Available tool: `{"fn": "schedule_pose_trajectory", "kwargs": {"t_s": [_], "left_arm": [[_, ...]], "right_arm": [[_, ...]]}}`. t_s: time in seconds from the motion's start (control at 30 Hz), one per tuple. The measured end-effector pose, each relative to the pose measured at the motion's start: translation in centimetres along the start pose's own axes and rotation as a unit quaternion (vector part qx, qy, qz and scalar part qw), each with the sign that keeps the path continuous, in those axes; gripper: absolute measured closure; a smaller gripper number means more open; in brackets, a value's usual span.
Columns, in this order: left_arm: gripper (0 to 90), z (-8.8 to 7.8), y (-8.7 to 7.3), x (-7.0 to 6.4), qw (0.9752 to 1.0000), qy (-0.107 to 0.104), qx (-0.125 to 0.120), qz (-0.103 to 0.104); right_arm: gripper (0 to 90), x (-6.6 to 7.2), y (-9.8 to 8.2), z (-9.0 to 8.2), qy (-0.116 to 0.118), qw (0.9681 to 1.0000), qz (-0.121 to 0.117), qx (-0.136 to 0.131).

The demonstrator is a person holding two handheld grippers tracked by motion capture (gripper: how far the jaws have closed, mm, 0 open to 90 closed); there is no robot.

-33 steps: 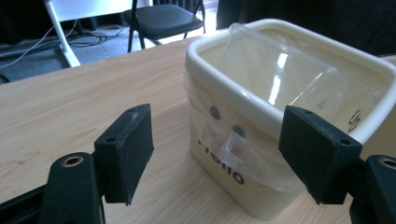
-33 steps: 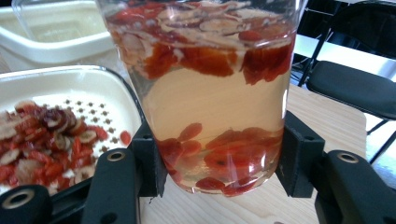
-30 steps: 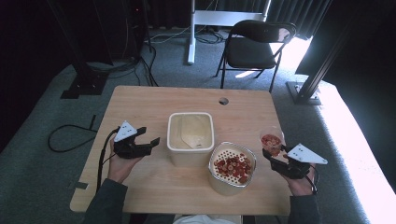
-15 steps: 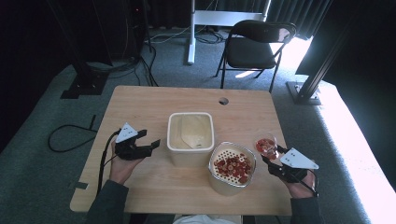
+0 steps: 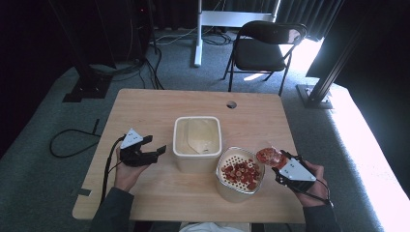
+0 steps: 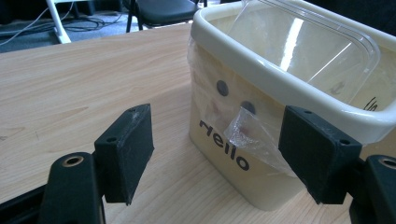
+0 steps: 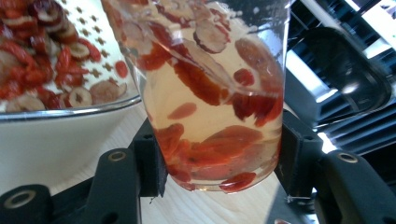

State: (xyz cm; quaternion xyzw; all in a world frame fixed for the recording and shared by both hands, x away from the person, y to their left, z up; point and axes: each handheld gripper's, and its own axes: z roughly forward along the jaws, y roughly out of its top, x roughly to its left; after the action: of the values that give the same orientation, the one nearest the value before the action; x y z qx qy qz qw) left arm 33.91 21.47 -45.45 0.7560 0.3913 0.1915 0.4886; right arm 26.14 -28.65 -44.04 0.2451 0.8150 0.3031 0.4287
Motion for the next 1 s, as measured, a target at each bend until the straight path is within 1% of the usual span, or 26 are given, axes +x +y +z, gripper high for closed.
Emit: {"fn": "schedule_pose_trajectory", "kwargs": {"t_s": [0.13, 0.27, 0.33, 0.4, 0.43, 0.53, 0.63, 0.7, 0.77, 0.8, 0.87, 0.93, 1.0], "left_arm": [[26.9, 0.1, -0.1, 0.1, 1.0, 0.0, 0.001, -0.001], [26.9, 0.1, -0.2, 0.1, 1.0, 0.0, 0.001, -0.004], [26.9, 0.1, -0.2, 0.1, 1.0, 0.0, 0.0, -0.004], [26.9, 0.1, -0.2, 0.1, 1.0, 0.0, 0.0, -0.005], [26.9, 0.1, -0.2, 0.1, 1.0, 0.001, 0.0, -0.005], [26.9, 0.1, -0.2, 0.1, 1.0, 0.0, 0.0, -0.005], [26.9, 0.2, -0.2, 0.1, 1.0, 0.0, -0.001, -0.006], [26.9, 0.2, -0.2, 0.1, 1.0, 0.0, -0.001, -0.006], [26.9, 0.1, -0.2, 0.1, 1.0, 0.0, -0.002, -0.006], [26.9, 0.1, -0.2, 0.1, 1.0, 0.0, -0.002, -0.006], [26.9, 0.1, -0.2, 0.1, 1.0, -0.001, -0.002, -0.006], [26.9, 0.2, -0.2, 0.1, 1.0, 0.0, -0.002, -0.006], [26.9, 0.1, -0.2, 0.1, 1.0, -0.001, -0.002, -0.006]], "right_arm": [[45.0, 0.3, 0.3, -0.1, -0.013, 0.9995, -0.027, 0.006], [45.4, 0.9, 0.6, -0.2, -0.028, 0.9975, -0.062, 0.017], [45.4, 1.2, 0.8, -0.3, -0.036, 0.9952, -0.088, 0.025], [45.5, 1.3, 1.0, -0.3, -0.042, 0.9928, -0.107, 0.032], [45.5, 1.4, 1.1, -0.3, -0.043, 0.992, -0.114, 0.035], [45.6, 1.5, 1.4, -0.5, -0.053, 0.989, -0.133, 0.038], [45.6, 1.5, 1.8, -0.6, -0.065, 0.9848, -0.155, 0.044], [45.6, 1.5, 2.0, -0.6, -0.069, 0.9832, -0.164, 0.044], [45.5, 1.5, 2.2, -0.7, -0.08, 0.9789, -0.182, 0.05], [45.5, 1.5, 2.3, -0.7, -0.081, 0.9777, -0.187, 0.051], [45.5, 1.5, 2.4, -0.7, -0.08, 0.9775, -0.189, 0.051], [45.5, 1.5, 2.5, -0.6, -0.083, 0.9758, -0.195, 0.054], [45.5, 1.5, 2.5, -0.5, -0.082, 0.9758, -0.195, 0.054]]}}
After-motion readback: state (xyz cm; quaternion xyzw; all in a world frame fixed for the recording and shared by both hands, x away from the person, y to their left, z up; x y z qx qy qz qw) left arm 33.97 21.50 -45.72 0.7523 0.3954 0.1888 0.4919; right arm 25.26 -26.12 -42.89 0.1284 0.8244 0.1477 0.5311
